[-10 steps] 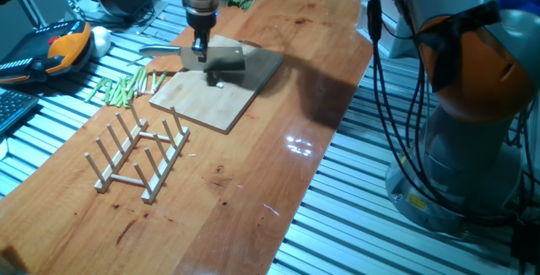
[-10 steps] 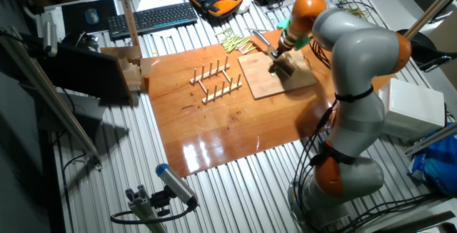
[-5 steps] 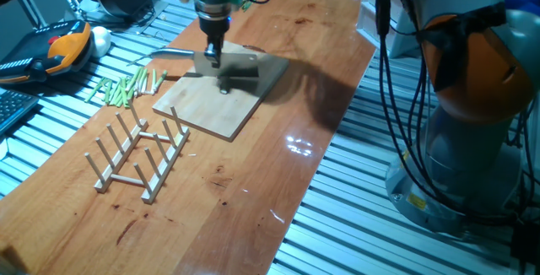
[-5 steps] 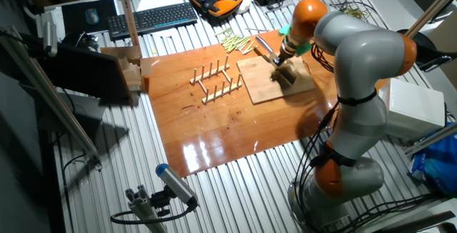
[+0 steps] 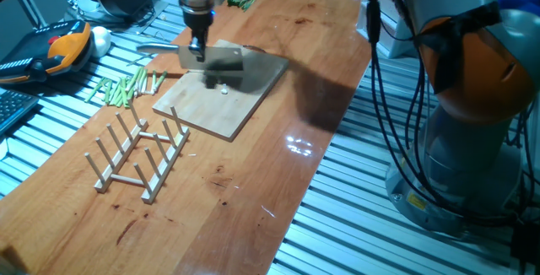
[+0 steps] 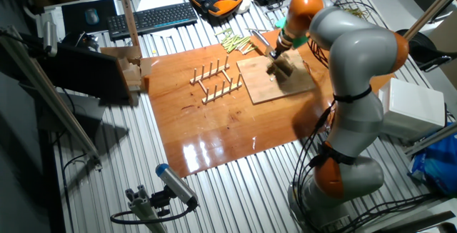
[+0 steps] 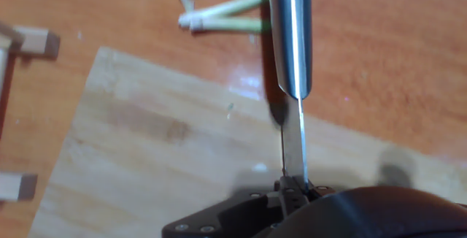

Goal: Chop the green garlic

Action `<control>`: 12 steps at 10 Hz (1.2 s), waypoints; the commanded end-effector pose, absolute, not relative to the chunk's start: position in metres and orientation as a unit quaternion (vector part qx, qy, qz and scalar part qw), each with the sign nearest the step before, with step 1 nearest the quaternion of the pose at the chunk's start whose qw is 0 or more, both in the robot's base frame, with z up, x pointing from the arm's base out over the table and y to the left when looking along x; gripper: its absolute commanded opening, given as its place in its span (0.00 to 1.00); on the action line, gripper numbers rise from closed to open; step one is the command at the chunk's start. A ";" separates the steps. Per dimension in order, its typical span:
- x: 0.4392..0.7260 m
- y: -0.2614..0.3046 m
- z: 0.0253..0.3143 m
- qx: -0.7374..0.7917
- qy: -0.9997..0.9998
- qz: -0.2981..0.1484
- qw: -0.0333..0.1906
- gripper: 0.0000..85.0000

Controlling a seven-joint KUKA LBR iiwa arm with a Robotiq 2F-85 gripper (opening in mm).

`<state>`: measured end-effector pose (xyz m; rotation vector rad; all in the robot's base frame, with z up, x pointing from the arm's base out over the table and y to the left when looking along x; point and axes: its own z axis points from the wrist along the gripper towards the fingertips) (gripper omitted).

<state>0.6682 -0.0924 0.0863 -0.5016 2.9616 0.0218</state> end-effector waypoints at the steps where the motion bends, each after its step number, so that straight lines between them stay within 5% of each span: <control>1: 0.668 -0.091 0.086 -0.167 0.984 0.009 0.068 0.00; 7: 0.655 -0.095 0.076 -0.164 0.984 0.015 0.073 0.00; 12: 0.617 -0.097 0.082 -0.149 0.986 0.015 0.067 0.00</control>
